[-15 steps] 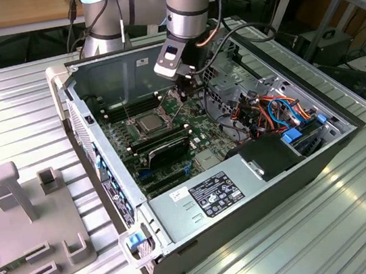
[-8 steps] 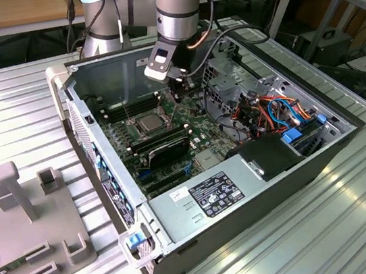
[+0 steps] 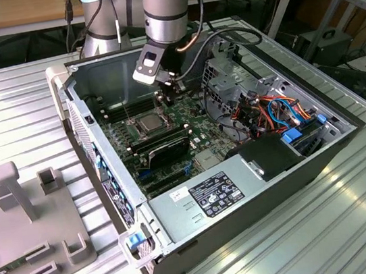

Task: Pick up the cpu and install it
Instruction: 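Close the cpu cover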

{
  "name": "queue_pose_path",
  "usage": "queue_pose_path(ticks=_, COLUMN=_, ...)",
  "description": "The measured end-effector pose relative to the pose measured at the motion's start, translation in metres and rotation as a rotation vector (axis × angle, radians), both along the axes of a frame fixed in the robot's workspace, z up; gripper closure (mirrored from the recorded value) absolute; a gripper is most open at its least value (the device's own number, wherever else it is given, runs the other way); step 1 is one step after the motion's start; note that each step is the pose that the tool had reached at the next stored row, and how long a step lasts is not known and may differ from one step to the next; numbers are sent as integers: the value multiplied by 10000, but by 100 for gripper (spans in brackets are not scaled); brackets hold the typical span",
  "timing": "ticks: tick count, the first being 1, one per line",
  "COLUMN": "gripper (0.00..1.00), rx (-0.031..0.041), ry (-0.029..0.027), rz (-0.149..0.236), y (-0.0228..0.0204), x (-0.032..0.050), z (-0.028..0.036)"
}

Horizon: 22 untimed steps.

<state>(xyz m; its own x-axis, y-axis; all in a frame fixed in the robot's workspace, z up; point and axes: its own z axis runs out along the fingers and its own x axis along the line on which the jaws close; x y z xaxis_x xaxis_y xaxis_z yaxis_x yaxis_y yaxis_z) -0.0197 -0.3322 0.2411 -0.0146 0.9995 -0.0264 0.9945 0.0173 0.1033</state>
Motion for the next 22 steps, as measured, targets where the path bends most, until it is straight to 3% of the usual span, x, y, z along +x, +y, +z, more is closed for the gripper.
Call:
queue_pose_path(ticks=2, gripper=89, rx=2, ry=-32, rz=-2, y=1, x=-47, z=-1)
queue_pose_path(ticks=8, gripper=89, rx=2, ry=-32, rz=-1, y=0, x=-50, z=0)
queue_pose_path(ticks=9, gripper=89, rx=4, ry=-2, rz=-1, y=0, x=-50, z=-2)
queue_pose_path(ticks=10, gripper=89, rx=6, ry=75, rz=-2, y=0, x=-50, z=-3)
queue_pose_path(ticks=13, gripper=89, rx=12, ry=398, rz=-1, y=0, x=-50, z=-10)
queue_pose_path(ticks=19, gripper=89, rx=13, ry=424, rz=-1, y=0, x=-52, z=-14)
queue_pose_path(ticks=22, gripper=89, rx=12, ry=425, rz=-1, y=9, x=-109, z=-44)
